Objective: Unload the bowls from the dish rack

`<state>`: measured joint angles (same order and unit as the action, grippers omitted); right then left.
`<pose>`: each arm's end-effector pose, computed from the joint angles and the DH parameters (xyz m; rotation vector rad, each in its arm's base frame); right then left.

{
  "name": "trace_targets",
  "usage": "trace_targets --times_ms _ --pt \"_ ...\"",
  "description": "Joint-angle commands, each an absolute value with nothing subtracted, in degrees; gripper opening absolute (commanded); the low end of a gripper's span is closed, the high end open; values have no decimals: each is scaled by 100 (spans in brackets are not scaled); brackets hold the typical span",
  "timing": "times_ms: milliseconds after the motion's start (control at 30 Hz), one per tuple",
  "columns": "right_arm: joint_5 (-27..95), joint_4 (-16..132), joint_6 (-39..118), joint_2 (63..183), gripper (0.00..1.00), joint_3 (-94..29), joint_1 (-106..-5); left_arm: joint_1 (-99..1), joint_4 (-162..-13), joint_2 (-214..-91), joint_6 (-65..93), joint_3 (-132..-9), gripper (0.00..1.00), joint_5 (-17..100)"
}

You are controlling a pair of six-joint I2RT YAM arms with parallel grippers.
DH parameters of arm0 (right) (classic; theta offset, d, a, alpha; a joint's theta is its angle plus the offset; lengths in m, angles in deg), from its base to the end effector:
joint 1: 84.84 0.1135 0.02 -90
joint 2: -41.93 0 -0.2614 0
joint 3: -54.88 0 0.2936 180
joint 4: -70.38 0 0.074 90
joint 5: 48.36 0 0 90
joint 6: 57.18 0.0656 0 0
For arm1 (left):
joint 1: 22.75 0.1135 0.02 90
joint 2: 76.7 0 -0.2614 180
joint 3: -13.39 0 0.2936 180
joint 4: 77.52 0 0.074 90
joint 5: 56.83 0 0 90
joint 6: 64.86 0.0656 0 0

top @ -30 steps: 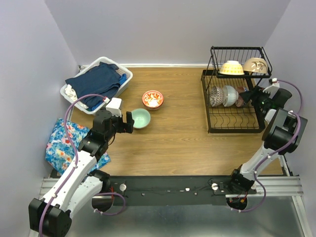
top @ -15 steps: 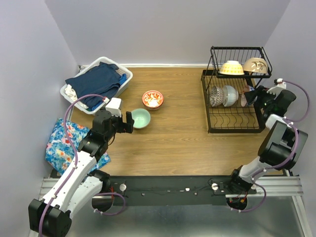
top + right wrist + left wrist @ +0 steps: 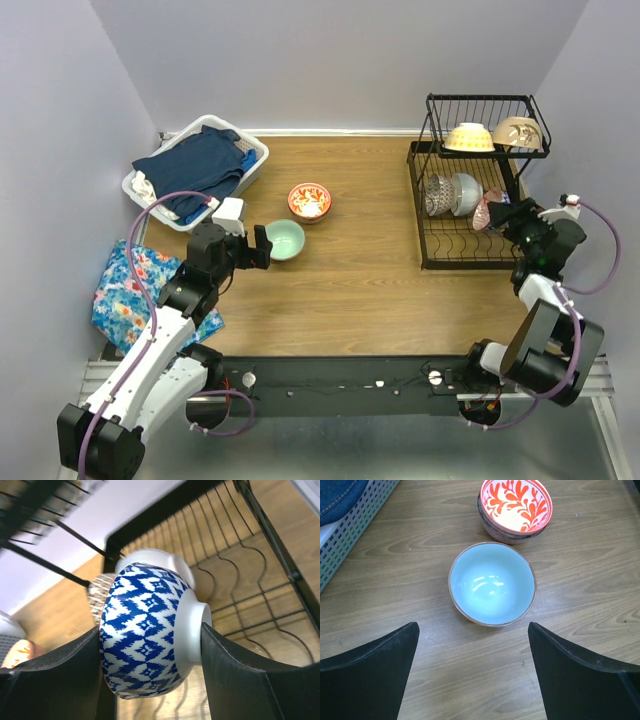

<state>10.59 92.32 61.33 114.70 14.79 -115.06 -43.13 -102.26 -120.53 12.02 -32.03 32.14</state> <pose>0.2915 -0.1306 0.1804 0.4951 1.6812 0.4533 0.2378 -0.0871 0.2478 0.1144 1.9894 -0.3619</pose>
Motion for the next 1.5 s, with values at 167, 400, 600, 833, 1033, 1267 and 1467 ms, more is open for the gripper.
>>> trace_targets --times_ms 167,400,600,833,1033,1267,1467 --pt "1264 9779 7052 10452 33 1795 -10595 -4507 -9855 -12617 739 -3338 99 3475" --pt "974 9435 7490 9872 34 1996 -9593 -4876 -9556 -13531 432 -4093 99 3642" --pt "781 10199 8492 9625 33 2567 -9021 -5709 -9020 -14296 -95 -4594 99 3538" --pt "842 10701 9301 9423 33 2919 -8502 -6404 -8220 -15263 -1088 -5104 99 3388" --pt "965 10938 9583 9326 33 3104 -8063 -6731 -7860 -16124 -1703 -5579 99 3361" --pt "1114 11140 9786 9247 33 3218 -7720 -6977 -7552 -16705 -2319 -5703 97 3361" --pt "1272 11184 9803 9185 33 3315 -7465 -7214 -7358 -16916 -2618 -5571 78 3361"
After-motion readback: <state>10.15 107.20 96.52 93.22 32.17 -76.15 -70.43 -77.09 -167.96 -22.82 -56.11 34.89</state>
